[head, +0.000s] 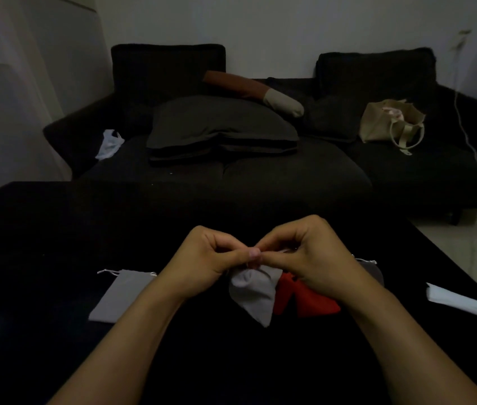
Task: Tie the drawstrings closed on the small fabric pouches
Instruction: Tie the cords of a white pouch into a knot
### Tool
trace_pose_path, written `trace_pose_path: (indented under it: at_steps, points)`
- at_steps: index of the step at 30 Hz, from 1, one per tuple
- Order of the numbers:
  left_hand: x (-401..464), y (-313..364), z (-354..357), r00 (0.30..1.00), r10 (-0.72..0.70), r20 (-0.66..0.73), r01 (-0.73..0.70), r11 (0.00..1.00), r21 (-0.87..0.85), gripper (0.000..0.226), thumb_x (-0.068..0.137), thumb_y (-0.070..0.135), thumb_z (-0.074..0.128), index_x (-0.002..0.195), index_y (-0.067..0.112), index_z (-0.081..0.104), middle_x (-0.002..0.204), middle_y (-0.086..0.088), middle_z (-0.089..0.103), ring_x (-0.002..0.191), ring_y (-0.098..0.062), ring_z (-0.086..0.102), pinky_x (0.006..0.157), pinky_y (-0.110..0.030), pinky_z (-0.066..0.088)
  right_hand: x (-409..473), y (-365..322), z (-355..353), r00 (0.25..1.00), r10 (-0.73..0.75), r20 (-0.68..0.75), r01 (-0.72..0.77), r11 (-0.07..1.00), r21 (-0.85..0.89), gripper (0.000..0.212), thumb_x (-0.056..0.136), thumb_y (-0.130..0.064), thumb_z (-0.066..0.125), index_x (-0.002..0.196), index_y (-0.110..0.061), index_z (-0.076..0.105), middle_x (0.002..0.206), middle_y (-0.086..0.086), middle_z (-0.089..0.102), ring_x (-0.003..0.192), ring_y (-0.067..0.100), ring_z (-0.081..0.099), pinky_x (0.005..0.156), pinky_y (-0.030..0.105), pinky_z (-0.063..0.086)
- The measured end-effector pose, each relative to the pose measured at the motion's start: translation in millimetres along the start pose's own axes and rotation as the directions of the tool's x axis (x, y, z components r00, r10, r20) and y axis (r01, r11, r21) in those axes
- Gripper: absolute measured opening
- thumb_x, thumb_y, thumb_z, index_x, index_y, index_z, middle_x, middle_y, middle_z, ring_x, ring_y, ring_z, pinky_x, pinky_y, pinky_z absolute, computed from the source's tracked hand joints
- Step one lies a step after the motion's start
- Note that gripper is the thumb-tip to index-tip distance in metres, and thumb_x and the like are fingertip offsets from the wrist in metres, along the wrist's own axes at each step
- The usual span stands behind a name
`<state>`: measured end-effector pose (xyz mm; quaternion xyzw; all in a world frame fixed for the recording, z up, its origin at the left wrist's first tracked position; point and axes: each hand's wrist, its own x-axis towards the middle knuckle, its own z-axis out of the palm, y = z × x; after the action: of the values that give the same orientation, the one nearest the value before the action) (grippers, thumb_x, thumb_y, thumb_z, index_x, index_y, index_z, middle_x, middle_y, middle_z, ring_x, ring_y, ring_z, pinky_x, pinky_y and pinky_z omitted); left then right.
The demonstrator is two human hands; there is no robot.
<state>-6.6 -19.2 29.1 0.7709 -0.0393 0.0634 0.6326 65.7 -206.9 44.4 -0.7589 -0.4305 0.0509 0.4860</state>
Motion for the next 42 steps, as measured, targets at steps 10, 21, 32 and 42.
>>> trace_pose_path:
  at_steps: [10, 21, 32, 42]
  points:
    - [-1, 9, -1, 0.987, -0.144, 0.073, 0.16, 0.929, -0.335, 0.022, 0.082, 0.026, 0.067, 0.097, 0.013, 0.078, 0.1, -0.009, 0.076, 0.091, -0.017, 0.073, 0.072, -0.021, 0.055, 2, -6, 4, 0.974, 0.215, 0.075, -0.226, 0.872, 0.434, 0.009, 0.098, -0.008, 0.052, 0.091, -0.007, 0.058, 0.066, 0.005, 0.054, 0.051, 0.012, 0.039, 0.045, 0.023, 0.025]
    - [0, 9, 9, 0.973, -0.221, 0.062, 0.218, 0.806, -0.551, 0.026, 0.079, 0.021, 0.067, 0.099, 0.008, 0.078, 0.106, -0.014, 0.075, 0.094, -0.02, 0.073, 0.073, -0.025, 0.058, 2, -9, 3, 0.969, 0.206, 0.138, -0.247, 0.761, 0.599, 0.006, 0.099, -0.008, 0.048, 0.097, -0.008, 0.053, 0.071, 0.006, 0.059, 0.049, 0.006, 0.034, 0.042, 0.017, 0.027]
    - [3, 1, 4, 0.971, -0.194, -0.138, 0.124, 0.906, -0.404, 0.033, 0.068, 0.017, 0.076, 0.101, 0.019, 0.078, 0.095, -0.011, 0.077, 0.089, -0.018, 0.074, 0.072, -0.021, 0.056, -2, -1, -12, 0.996, 0.076, -0.054, -0.084, 0.985, -0.151, 0.01, 0.089, -0.016, 0.069, 0.088, -0.022, 0.077, 0.082, -0.011, 0.074, 0.08, -0.002, 0.068, 0.073, 0.016, 0.053]
    - [-1, 3, 6, 0.987, -0.087, 0.133, 0.085, 0.996, 0.022, 0.046, 0.083, 0.001, 0.072, 0.122, 0.023, 0.061, 0.092, -0.009, 0.078, 0.093, -0.019, 0.074, 0.079, -0.022, 0.056, 3, -12, -2, 0.996, -0.078, 0.043, 0.089, 0.902, -0.423, 0.003, 0.081, -0.022, 0.078, 0.084, -0.022, 0.078, 0.083, -0.008, 0.069, 0.081, 0.004, 0.064, 0.076, 0.03, 0.054]
